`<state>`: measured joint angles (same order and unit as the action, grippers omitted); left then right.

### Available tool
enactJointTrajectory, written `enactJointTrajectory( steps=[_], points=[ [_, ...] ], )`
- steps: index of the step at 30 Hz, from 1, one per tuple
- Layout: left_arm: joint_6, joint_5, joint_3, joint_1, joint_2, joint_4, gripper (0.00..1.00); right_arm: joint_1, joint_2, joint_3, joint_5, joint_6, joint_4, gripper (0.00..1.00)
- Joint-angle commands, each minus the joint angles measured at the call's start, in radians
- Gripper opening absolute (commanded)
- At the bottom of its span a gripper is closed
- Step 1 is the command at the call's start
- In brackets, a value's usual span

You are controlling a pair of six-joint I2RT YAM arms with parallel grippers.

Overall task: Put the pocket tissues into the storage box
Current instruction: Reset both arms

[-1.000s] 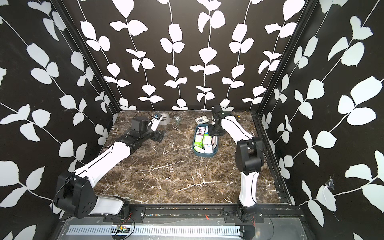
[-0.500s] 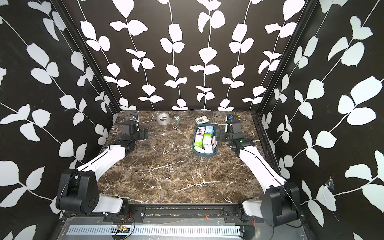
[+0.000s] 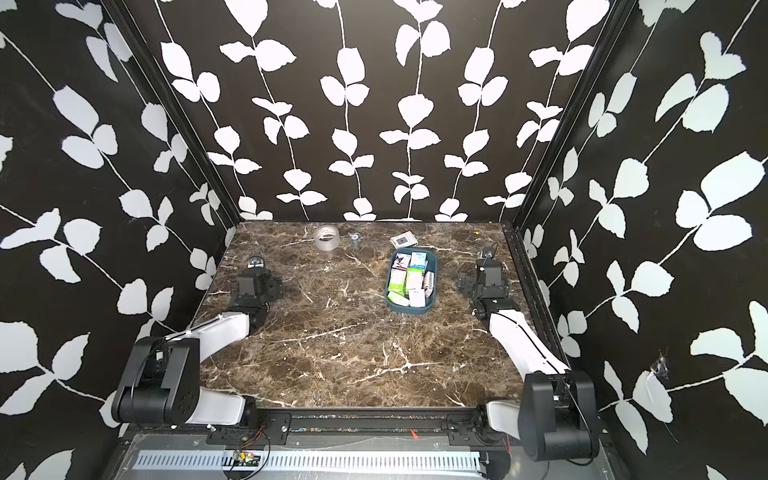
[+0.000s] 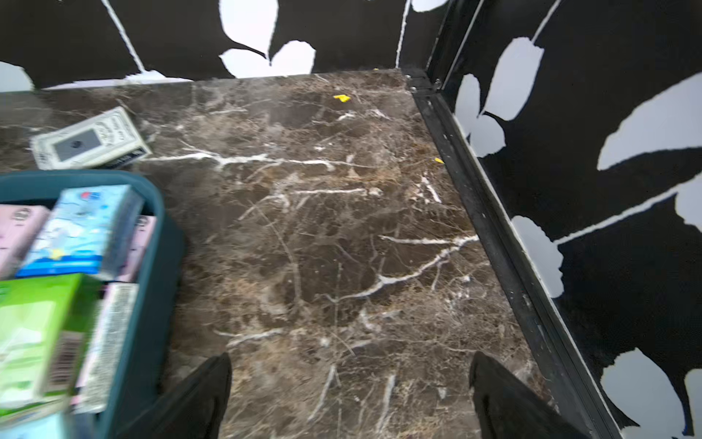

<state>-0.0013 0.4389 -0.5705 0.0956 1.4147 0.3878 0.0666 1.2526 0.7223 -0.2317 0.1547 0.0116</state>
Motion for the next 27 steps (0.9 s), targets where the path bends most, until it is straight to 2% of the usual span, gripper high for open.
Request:
enactJointTrajectory(
  steps=[1, 5, 7, 9, 11, 13, 16, 19, 22, 24, 27],
  points=[
    [0.04, -0.047, 0.068, 0.0, 0.025, 0.215, 0.99, -0.005, -0.02, -0.051, -0.007, -0.028, -0.132, 1.0],
    [0.08, -0.121, 0.149, 0.0, 0.094, 0.446, 0.99, -0.005, -0.026, -0.115, 0.011, -0.075, -0.231, 1.0],
    [0.099, -0.188, 0.173, 0.002, 0.107, 0.477, 0.99, -0.005, -0.022, -0.169, 0.017, -0.119, -0.313, 1.0],
    [0.118, -0.19, 0.205, 0.002, 0.162, 0.622, 0.99, -0.007, -0.011, -0.22, -0.009, -0.136, -0.397, 1.0],
    [0.092, -0.176, 0.184, 0.001, 0.127, 0.507, 0.99, -0.017, 0.012, -0.253, 0.004, -0.128, -0.465, 1.0],
    [0.103, -0.17, 0.19, 0.0, 0.156, 0.58, 0.99, -0.019, 0.046, -0.279, 0.045, -0.138, -0.535, 1.0],
    [0.093, -0.17, 0.183, 0.001, 0.138, 0.53, 0.99, -0.018, 0.124, -0.313, 0.069, -0.153, -0.699, 1.0],
    [0.095, -0.171, 0.183, 0.001, 0.139, 0.527, 0.99, -0.019, 0.178, -0.306, 0.049, -0.16, -0.744, 0.99],
    [0.095, -0.168, 0.184, 0.001, 0.145, 0.544, 0.99, -0.017, 0.297, -0.35, 0.134, -0.192, -0.957, 0.99],
    [0.094, -0.172, 0.182, 0.001, 0.135, 0.52, 0.99, -0.017, 0.262, -0.339, 0.128, -0.188, -0.864, 1.0],
    [0.095, -0.17, 0.184, 0.001, 0.138, 0.528, 0.99, -0.017, 0.283, -0.331, 0.103, -0.178, -0.891, 0.99]
  ],
)
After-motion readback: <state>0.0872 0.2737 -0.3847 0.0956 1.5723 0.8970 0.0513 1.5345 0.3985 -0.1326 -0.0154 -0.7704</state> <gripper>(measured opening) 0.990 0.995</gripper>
